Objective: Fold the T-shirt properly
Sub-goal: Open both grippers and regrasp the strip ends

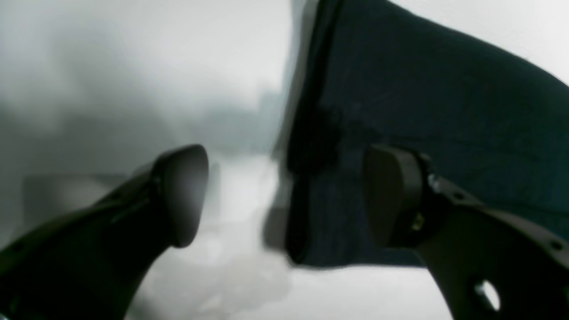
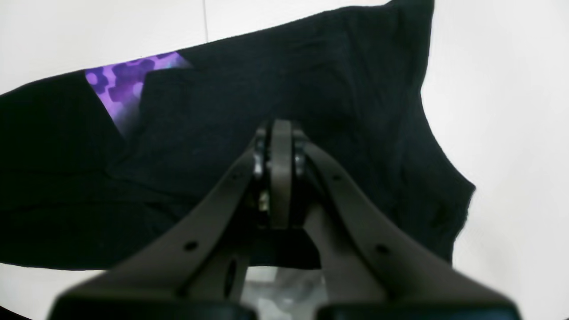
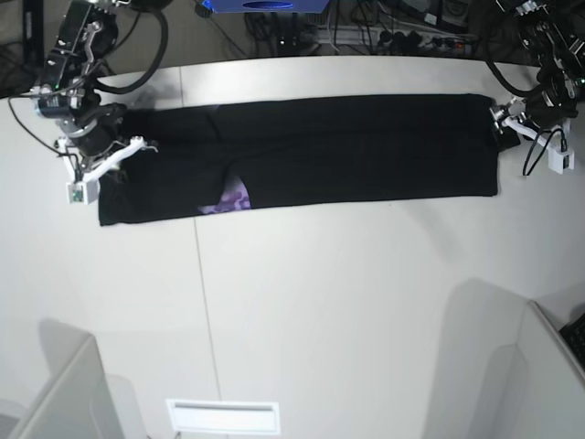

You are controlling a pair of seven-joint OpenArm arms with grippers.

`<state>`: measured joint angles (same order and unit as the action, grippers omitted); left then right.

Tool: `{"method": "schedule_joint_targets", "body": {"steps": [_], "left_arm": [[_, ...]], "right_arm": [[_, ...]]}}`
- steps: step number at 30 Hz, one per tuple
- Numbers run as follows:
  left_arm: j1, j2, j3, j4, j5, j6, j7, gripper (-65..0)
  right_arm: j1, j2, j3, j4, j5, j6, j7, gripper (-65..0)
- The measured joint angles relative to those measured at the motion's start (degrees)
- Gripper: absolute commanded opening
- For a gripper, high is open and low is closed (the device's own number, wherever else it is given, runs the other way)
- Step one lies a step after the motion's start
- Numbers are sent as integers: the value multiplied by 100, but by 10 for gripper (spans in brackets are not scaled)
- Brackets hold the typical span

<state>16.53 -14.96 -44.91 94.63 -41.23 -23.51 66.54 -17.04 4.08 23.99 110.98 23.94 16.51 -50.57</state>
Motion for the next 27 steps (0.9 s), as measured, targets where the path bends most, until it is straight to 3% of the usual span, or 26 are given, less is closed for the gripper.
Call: {"method": "schedule_joint_targets", "body": {"steps": [18,27], "left_arm": [[-369,-63,446,-927,-109,-20,-195,-127],[-446,-79,619,-940,321,-74,-315,-130]], "right_arm": [[-13,-2,0,0,0,0,0,-650],[-7,-2,2,2,0,0,0,-650]]}}
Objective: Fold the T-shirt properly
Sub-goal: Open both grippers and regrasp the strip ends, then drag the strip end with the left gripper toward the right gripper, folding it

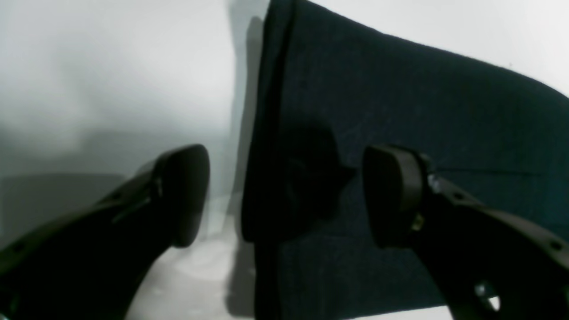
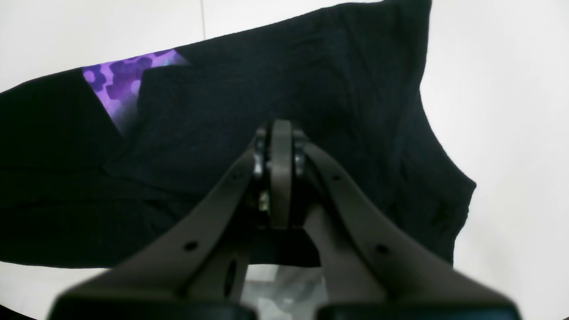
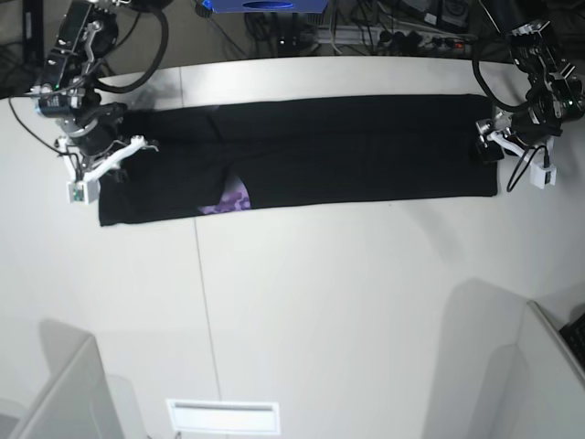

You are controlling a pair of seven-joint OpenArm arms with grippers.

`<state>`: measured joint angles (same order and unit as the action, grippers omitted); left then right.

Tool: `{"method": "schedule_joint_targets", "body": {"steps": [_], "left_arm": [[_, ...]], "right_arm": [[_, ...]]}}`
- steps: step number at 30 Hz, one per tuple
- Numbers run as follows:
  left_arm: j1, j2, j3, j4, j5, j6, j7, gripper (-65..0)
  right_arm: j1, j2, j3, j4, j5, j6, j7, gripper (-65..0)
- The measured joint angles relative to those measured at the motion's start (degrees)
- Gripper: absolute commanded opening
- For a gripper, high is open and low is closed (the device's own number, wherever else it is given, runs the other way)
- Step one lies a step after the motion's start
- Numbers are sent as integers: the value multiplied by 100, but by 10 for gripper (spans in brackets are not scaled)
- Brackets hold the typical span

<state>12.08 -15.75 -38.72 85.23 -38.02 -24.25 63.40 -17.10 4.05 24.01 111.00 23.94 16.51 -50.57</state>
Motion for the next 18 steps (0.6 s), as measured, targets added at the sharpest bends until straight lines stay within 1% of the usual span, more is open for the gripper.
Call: {"method": "schedule_joint_targets", "body": {"steps": [1,2,3,7,10,11,12,18], "left_arm": [[4,0,17,0,2,0,-24,-140],[22,0,22,4,2,0,-50,-174],[31,0,22,2,15,20,-70,-219],[50,24,33,-31,15,24,-37,-436],[52,28,42,-72,4,22,0,-566],[52,35,48,-72,-2,22,7,-619],[52,33,57,-74,-20,22,13,-650],[50,33,20,-70,-44,24,24,-650]], "right_arm": [[-2,0,4,0,0,0,0,-650],[-7,-2,4,0,2,0,0,-650],[-7,0,4,0,0,0,0,-650],[-4,-2,4,0,2,0,0,-650],[-2,0,4,0,0,0,0,-650],[-2,0,4,0,0,0,0,-650],[2,-2,4,0,2,0,0,-650],[7,0,4,0,0,0,0,-650]]}}
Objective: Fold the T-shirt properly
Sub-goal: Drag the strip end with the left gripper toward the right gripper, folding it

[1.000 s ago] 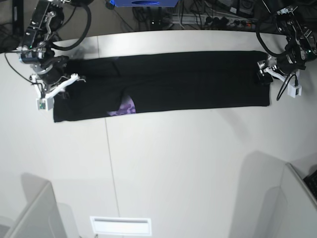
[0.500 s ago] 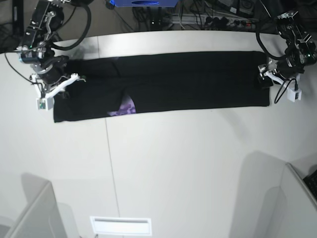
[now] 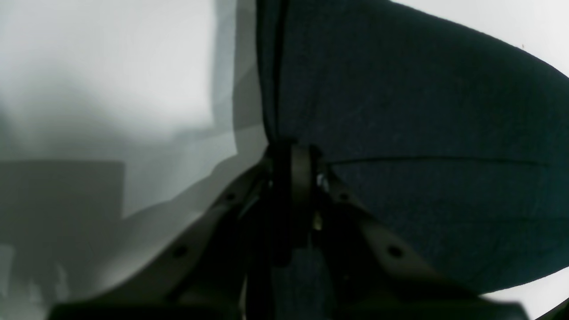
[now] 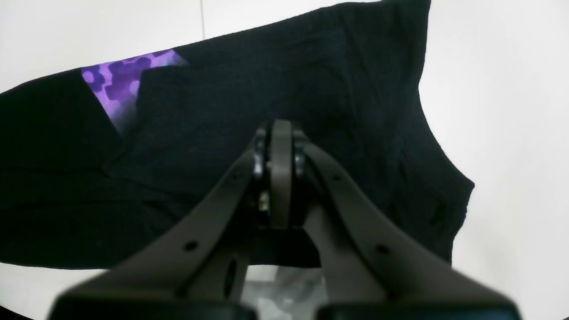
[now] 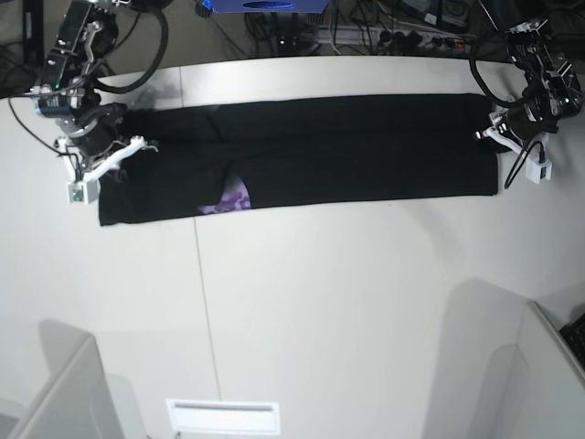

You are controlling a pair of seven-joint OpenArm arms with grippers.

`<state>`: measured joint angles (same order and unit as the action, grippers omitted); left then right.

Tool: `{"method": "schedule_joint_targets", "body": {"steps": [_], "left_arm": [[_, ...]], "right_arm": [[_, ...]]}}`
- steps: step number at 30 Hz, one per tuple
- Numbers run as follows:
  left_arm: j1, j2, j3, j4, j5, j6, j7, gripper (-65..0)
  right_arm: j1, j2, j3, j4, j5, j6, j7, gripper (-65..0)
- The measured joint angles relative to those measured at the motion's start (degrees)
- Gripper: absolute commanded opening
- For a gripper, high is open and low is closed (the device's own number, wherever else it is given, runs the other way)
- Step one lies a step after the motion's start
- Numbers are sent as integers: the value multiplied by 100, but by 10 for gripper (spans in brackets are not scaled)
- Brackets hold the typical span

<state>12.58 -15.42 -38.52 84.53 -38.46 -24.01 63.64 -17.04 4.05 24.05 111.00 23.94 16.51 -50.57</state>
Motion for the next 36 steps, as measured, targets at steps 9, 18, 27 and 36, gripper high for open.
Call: {"method": "schedule_joint_targets", "body": {"steps": [9,18,27,36], "left_arm": [[201,-55,-588,796,247,66,321,-650],[817,35,-343,2238,267,63,345,-650],[946,525,428,2632,245,63,317,-650],[870,1056,1327,2629,238,63,321,-650]], "right_arm": [[0,0,11,-2,0,0,0,-650],[17,0,33,-7,0,0,0,-650],[31,-2,31,-7,0,0,0,-650],[28,0,33,-11,0,0,0,-650]]}}
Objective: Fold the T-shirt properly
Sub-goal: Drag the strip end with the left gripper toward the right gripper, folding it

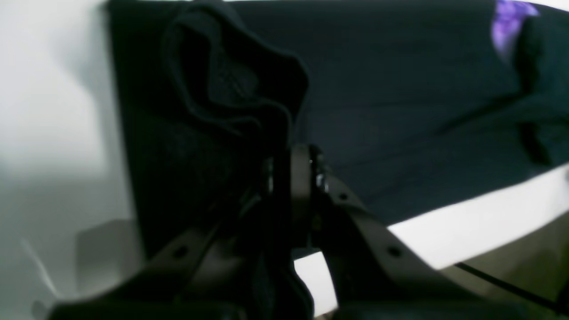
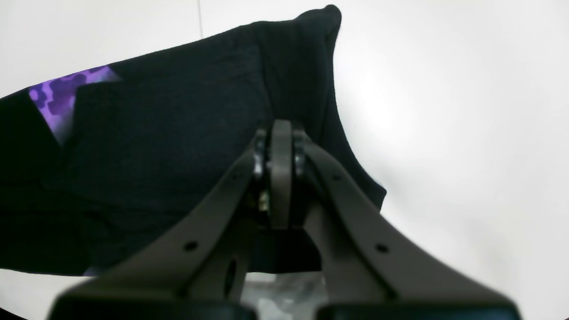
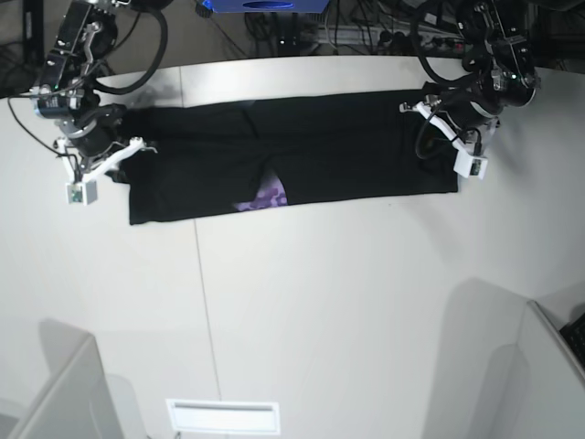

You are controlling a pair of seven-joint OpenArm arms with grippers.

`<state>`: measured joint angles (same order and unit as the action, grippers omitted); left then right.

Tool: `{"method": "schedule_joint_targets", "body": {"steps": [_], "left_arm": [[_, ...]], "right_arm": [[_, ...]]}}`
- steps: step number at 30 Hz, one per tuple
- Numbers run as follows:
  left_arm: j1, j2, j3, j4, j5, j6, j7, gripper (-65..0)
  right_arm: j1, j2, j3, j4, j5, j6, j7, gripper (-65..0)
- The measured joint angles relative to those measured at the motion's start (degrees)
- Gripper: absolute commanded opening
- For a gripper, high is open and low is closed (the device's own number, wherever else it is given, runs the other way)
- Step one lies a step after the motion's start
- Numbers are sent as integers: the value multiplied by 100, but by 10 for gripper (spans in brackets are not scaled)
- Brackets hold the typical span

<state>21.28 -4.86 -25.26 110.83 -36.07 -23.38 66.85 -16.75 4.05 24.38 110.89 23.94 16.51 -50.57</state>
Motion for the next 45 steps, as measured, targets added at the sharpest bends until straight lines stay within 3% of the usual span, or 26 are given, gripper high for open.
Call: {"method": "schedule_joint_targets", "body": {"steps": [4,7,11,19,25,28,32,45], "left_arm": [[-74,107,273,-4,2,26,17,-650],[-142,164,413,-4,4,389,-9,-650],[-221,168,730,-13,7,496,20,-650],[-448,472,916,-33,-11,496,4,-650],[-538,483,1172,-42,9,505,20,-650],[-535,531,1419,-44,2,774,22,-650],[-623,538,1670,-48,0,800,20,-650],[-636,721,1659,-48,48,802,20,-650]], "right_arm": [[-4,2,0,0,2,0,0,-650],[-11,2,0,0,0,0,0,-650],[-11,2,0,0,2,0,0,-650],[-24,4,0,0,-2,0,0,-650],[-24,2,0,0,0,0,0,-650],[-24,2,0,0,0,0,0,-650],[-24,0,0,0,2,0,0,-650],[-22,2,0,0,0,0,0,-650]]}}
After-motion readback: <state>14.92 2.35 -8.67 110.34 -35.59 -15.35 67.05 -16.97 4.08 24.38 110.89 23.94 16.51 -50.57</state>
